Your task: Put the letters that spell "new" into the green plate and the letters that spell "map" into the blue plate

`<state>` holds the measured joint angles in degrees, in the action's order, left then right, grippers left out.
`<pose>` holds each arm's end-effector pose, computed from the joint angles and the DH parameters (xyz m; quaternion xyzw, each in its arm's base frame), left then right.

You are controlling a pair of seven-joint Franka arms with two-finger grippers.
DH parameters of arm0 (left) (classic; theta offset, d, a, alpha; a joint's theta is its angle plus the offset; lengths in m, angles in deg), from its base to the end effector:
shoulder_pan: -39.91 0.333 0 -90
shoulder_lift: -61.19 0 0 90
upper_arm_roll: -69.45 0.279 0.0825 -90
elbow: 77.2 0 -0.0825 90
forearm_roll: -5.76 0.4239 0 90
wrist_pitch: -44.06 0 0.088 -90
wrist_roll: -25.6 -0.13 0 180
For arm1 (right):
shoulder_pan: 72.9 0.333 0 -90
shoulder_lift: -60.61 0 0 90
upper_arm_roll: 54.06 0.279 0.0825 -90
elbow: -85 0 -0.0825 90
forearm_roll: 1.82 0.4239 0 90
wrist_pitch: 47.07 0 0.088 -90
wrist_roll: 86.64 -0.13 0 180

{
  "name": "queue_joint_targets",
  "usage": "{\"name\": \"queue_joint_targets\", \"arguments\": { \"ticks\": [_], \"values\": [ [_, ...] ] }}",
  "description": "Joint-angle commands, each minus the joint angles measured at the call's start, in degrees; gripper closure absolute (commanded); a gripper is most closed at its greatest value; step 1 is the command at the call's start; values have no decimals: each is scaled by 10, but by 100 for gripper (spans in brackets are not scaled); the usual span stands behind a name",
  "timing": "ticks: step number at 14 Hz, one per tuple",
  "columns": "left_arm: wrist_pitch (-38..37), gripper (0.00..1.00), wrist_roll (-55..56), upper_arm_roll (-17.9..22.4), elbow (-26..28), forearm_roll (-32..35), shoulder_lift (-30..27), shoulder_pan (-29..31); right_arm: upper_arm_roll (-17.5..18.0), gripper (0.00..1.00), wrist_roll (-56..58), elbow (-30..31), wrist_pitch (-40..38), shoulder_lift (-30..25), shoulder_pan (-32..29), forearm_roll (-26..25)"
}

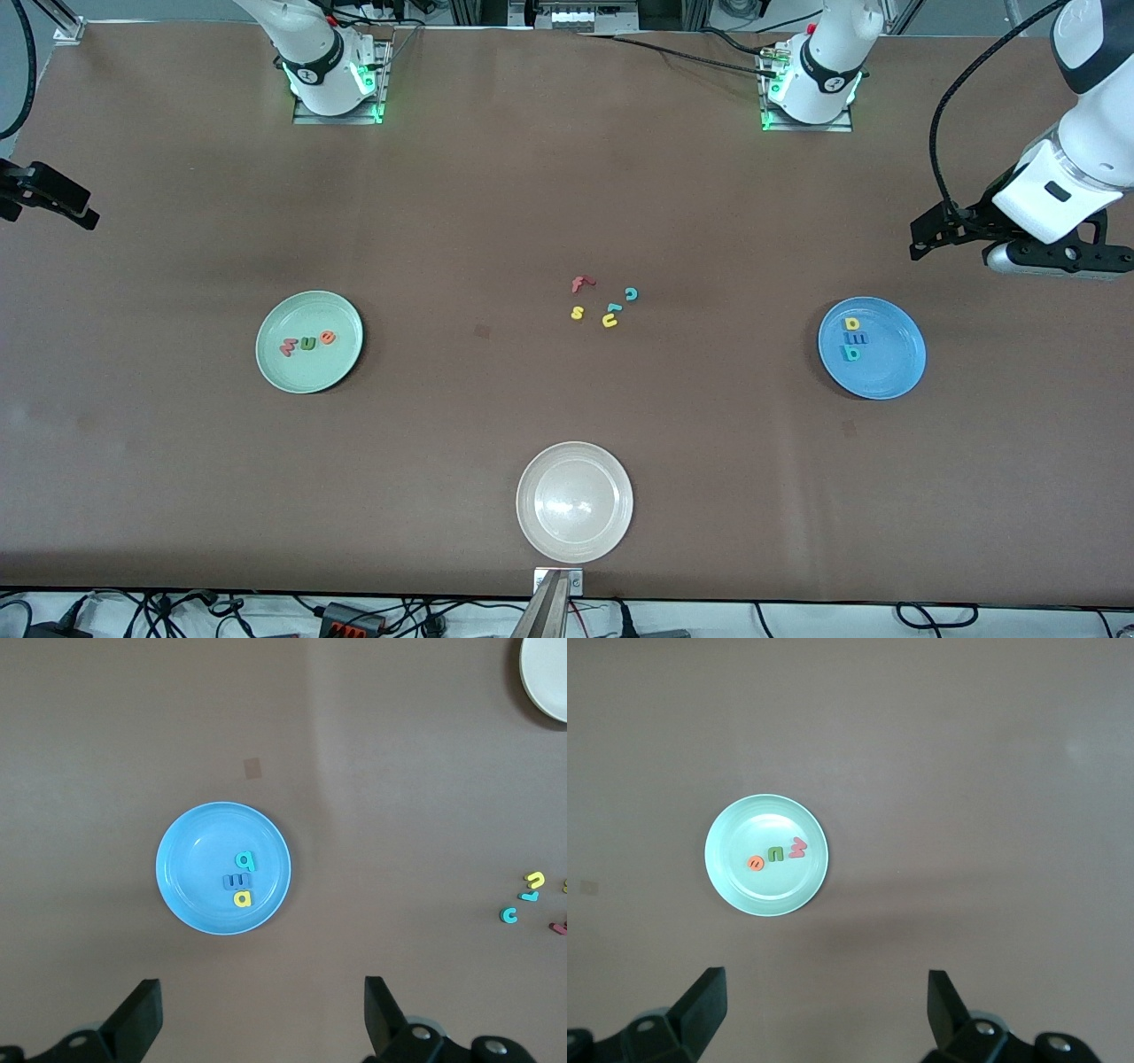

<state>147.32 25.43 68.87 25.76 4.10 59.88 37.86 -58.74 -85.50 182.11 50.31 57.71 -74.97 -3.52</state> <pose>0.5988 -0.0306 0.4816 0.9996 -0.0213 0.0137 0.0143 0.5876 -0.0739 0.5420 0.9984 -0.0474 0.0266 0.0146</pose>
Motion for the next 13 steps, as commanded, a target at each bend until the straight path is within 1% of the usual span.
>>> {"name": "queue_joint_targets", "arguments": {
  "ticks": [1, 5, 9, 13],
  "values": [
    [-7, 0, 6, -2, -16, -2, 8, -1, 10, 0, 9, 18, 9, -12, -9, -10],
    [-7, 0, 6, -2, -16, -2, 9, -1, 9, 0, 11, 18, 1, -12, -11, -5],
    [-8, 0, 7, -2, -22, -2, 10, -1, 9, 0, 10, 18, -34, -12, -10, -3],
    [-8, 0, 7, -2, -22, -2, 10, -4, 10, 0, 11, 18, -32, -12, -8, -3]
  ]
}}
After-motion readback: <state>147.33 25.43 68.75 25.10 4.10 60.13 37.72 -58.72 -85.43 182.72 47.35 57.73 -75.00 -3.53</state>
